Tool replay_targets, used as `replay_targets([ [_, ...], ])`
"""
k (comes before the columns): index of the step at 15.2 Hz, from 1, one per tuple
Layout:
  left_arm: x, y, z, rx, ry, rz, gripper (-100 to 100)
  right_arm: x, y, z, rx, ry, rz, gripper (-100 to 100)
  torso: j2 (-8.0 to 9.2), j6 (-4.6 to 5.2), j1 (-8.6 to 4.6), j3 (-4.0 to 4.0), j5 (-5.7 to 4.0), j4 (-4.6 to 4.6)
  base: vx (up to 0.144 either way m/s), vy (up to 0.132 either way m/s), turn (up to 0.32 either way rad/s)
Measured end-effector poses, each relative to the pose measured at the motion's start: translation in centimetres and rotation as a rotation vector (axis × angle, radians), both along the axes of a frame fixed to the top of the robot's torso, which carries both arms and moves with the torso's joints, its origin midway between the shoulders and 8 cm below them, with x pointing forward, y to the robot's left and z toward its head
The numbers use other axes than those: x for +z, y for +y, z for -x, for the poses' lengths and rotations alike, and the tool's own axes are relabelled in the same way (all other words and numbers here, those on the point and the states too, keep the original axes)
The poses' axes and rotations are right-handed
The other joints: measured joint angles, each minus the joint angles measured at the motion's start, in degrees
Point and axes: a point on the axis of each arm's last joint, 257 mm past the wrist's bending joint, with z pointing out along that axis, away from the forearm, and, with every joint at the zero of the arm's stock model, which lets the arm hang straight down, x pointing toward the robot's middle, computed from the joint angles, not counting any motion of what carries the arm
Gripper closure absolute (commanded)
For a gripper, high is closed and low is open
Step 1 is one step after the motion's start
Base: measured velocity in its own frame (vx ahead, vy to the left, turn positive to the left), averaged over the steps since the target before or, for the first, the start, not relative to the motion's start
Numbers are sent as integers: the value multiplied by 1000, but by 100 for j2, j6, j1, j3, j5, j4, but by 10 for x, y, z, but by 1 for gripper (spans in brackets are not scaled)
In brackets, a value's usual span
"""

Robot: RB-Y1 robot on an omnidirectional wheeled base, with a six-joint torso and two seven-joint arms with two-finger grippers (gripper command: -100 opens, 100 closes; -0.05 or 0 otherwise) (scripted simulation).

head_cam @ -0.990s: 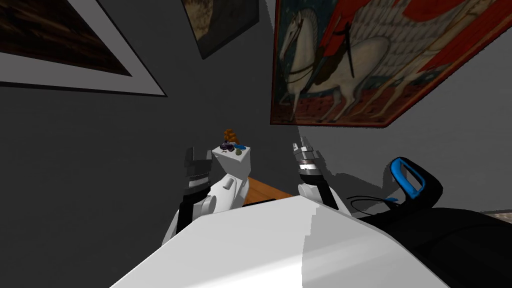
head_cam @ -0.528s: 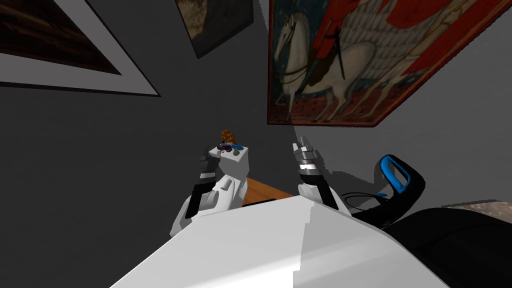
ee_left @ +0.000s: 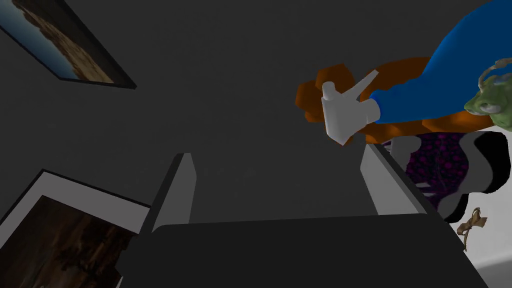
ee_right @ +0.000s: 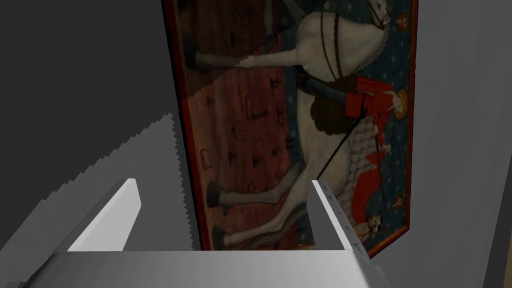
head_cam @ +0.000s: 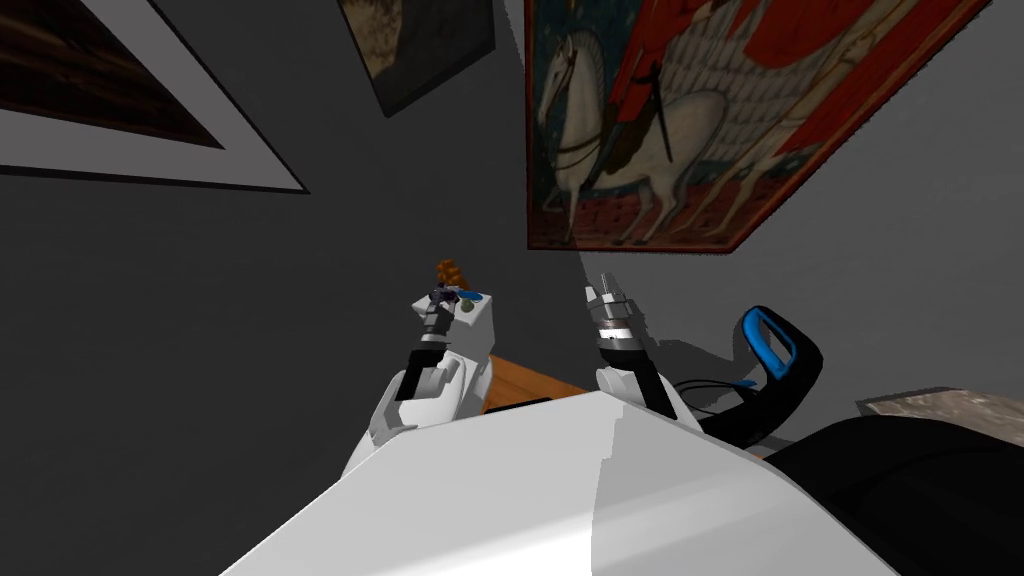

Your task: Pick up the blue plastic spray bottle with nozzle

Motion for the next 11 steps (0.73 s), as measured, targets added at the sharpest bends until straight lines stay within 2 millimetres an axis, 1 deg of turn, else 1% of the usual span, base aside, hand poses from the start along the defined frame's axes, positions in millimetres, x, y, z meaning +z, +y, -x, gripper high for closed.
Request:
replay_targets([
  [4, -26, -7, -28, -8, 84, -24, -100, 0, 0, 0, 0, 0, 0, 0, 0, 1, -3, 0, -1, 0, -6, -38, -23],
  [7, -43, -11, -46, -7, 143, -39, -100, 0, 0, 0, 0, 0, 0, 0, -1, 1, -2, 0, 0, 0, -3, -34, -12],
  [8, -47, -12, -49, -6, 159, -42, -100, 0, 0, 0, 0, 0, 0, 0, 1, 0, 0, 1, 0, 0, -7, -38, -7],
  [11, -61, -18, -63, -4, 213, -59, -100, 0, 0, 0, 0, 0, 0, 0, 2, -1, 8, 1, 1, 1, -7, -10, 22],
])
